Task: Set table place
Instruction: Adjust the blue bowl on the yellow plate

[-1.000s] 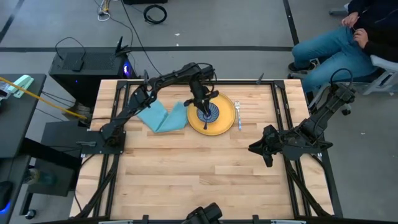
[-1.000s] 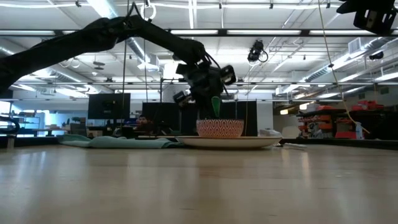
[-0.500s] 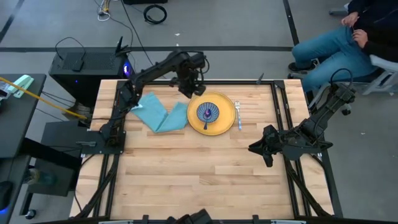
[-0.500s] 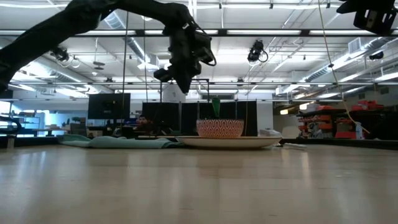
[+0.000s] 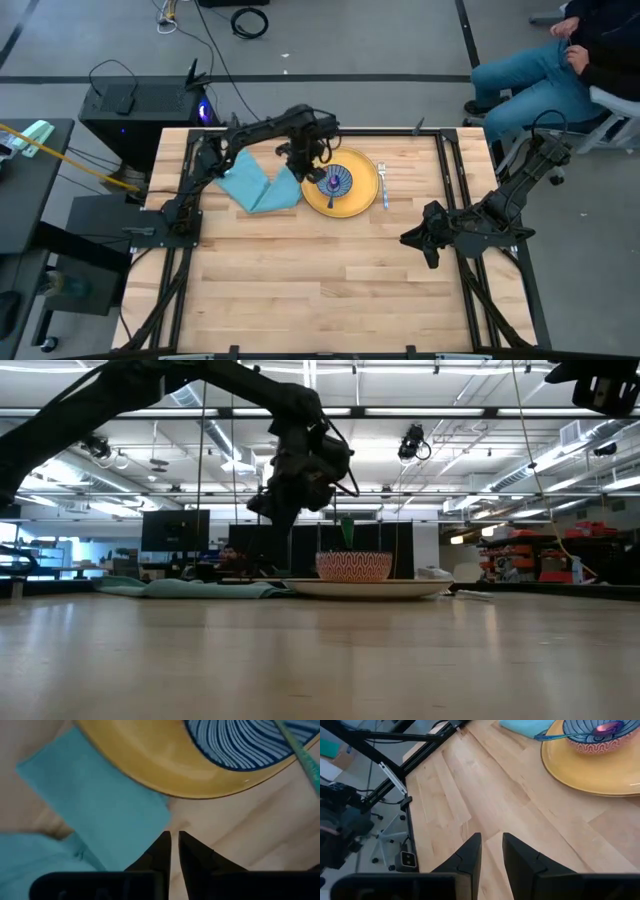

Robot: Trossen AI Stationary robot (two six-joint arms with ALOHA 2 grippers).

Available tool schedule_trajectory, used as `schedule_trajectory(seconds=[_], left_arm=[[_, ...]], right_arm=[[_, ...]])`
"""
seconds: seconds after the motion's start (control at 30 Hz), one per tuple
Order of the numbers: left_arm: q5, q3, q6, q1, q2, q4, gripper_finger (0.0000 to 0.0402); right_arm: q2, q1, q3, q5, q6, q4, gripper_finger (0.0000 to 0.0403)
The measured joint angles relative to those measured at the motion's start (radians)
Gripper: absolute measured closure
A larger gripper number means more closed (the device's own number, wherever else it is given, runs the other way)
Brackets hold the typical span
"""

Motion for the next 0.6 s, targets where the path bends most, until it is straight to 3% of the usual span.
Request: schedule_trajectory(seconds=[0.33, 0.6], left_arm=[[-0.054, -0.023, 0.125, -0.06, 0.0, 0.181, 0.0368], [-0.055, -0.064, 0.119, -0.056, 0.0, 0.183, 0.0371]], right_arm=[[0.0, 0.0, 0.0, -0.001, 0.016, -0.035, 0.0318], [0.0, 0.0, 0.0, -0.002, 0.03, -0.035, 0.0318]])
